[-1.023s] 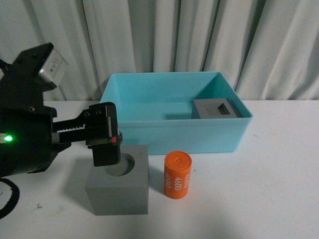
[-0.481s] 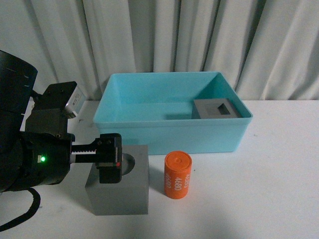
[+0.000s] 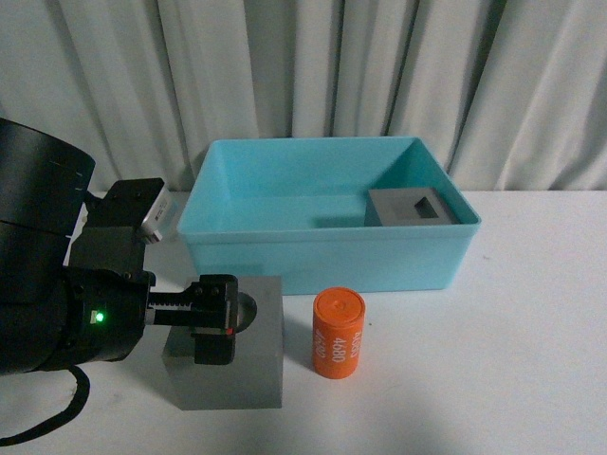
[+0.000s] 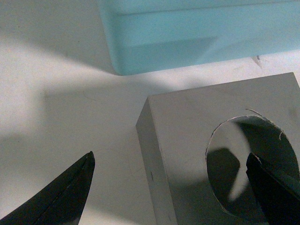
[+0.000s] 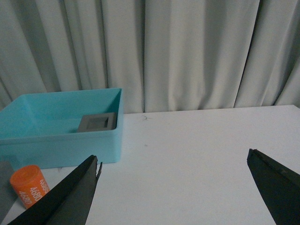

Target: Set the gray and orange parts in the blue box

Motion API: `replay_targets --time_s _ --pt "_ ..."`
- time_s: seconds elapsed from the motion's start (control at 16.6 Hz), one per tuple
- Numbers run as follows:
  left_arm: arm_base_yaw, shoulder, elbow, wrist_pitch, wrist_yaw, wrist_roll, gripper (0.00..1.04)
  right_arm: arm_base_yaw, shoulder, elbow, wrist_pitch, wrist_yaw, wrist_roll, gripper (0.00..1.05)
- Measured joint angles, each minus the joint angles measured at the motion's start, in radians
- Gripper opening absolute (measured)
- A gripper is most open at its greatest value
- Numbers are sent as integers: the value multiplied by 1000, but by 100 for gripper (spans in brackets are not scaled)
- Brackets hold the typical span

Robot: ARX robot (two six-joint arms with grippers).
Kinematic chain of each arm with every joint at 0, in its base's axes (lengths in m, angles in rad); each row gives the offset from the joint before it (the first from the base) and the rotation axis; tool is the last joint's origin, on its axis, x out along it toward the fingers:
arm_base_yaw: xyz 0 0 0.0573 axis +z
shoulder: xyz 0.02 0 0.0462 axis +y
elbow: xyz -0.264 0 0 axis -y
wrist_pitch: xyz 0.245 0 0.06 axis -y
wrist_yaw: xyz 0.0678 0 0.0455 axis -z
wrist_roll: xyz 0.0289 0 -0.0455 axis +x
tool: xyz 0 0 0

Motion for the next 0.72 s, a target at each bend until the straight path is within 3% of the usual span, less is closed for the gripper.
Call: replay_targets --time_s 0.06,0.18,0.48,0.72 --pt "-2 1 0 3 0 3 94 0 0 0 0 0 0 98" --pt "-9 2 0 8 4 2 71 0 0 0 0 0 0 98" --pt "-12 -5 2 6 11 -5 28 0 0 0 0 0 0 98" --pt "0 -70 -21 -50 -2 -9 21 0 0 0 0 0 0 98"
